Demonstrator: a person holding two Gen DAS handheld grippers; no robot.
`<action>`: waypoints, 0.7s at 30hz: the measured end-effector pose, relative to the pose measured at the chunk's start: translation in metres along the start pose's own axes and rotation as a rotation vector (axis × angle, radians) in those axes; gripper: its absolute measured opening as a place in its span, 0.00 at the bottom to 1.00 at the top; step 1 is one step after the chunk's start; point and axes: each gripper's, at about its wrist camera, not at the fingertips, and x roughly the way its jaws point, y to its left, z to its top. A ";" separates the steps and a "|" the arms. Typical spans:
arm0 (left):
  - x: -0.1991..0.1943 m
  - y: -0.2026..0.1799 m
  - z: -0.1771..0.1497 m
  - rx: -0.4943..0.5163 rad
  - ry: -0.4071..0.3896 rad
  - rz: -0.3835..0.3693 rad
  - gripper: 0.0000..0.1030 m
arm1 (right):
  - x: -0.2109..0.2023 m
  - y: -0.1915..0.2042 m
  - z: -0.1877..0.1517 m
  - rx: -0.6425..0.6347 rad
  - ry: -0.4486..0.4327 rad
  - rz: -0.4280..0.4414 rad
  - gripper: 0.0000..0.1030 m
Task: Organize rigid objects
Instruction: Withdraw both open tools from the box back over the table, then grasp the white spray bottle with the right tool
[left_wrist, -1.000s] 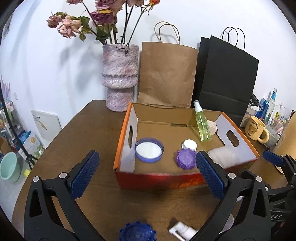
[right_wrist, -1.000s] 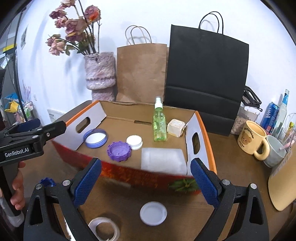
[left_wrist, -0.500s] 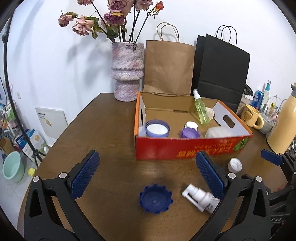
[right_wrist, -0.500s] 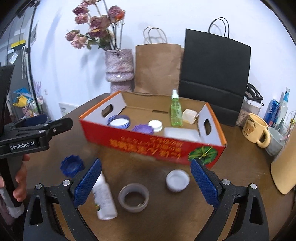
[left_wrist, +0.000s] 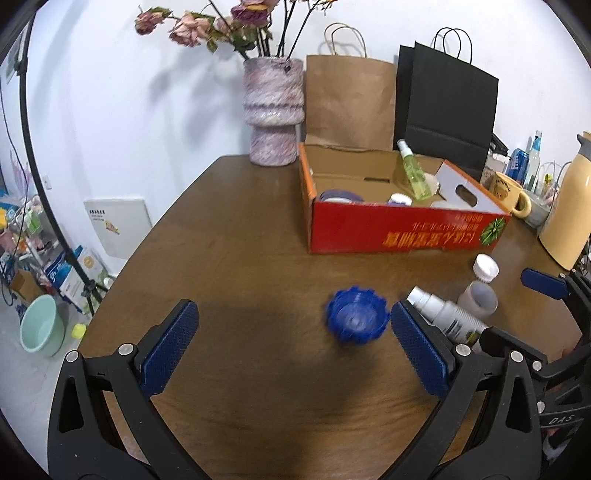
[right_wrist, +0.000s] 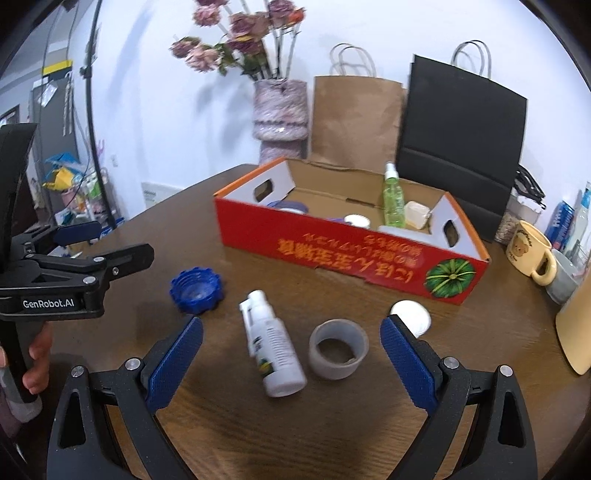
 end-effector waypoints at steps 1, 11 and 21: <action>0.000 0.002 -0.001 -0.002 0.003 0.001 1.00 | 0.002 0.005 -0.001 -0.014 0.008 0.006 0.93; -0.005 0.014 -0.006 -0.021 0.006 -0.010 1.00 | 0.041 0.020 -0.003 -0.043 0.130 0.029 0.56; -0.005 0.011 -0.007 -0.011 0.007 -0.019 1.00 | 0.068 0.013 -0.004 -0.040 0.228 0.025 0.43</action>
